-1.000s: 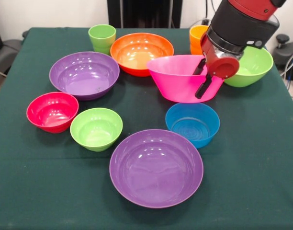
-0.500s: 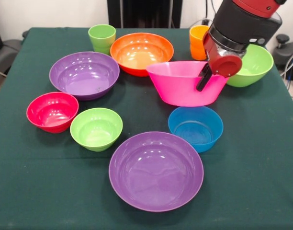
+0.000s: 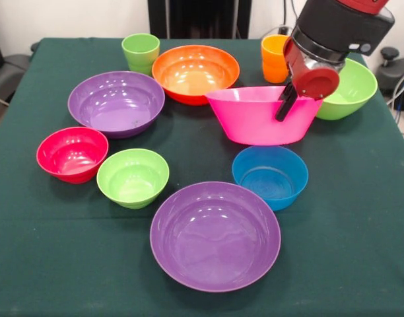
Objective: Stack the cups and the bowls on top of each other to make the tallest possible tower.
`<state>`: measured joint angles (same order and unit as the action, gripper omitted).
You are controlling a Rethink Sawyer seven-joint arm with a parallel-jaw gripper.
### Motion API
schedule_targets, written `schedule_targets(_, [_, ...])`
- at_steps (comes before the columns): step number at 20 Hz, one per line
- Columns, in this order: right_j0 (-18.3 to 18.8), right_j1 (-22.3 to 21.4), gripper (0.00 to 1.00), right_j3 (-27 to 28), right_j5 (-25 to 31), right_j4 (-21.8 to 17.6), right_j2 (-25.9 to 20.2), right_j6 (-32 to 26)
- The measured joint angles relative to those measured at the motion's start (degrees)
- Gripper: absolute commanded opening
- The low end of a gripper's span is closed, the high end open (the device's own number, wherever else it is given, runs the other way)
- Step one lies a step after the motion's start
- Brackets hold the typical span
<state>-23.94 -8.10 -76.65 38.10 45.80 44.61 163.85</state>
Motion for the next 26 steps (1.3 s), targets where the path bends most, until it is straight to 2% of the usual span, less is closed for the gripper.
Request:
schedule_targets(13, [-0.43,-5.91,0.00,-2.61,0.00,-0.13,-0.16,0.00])
schedule_targets(26, [1.23,-6.35,0.00,-2.50,0.00,-0.28,-0.68,0.00])
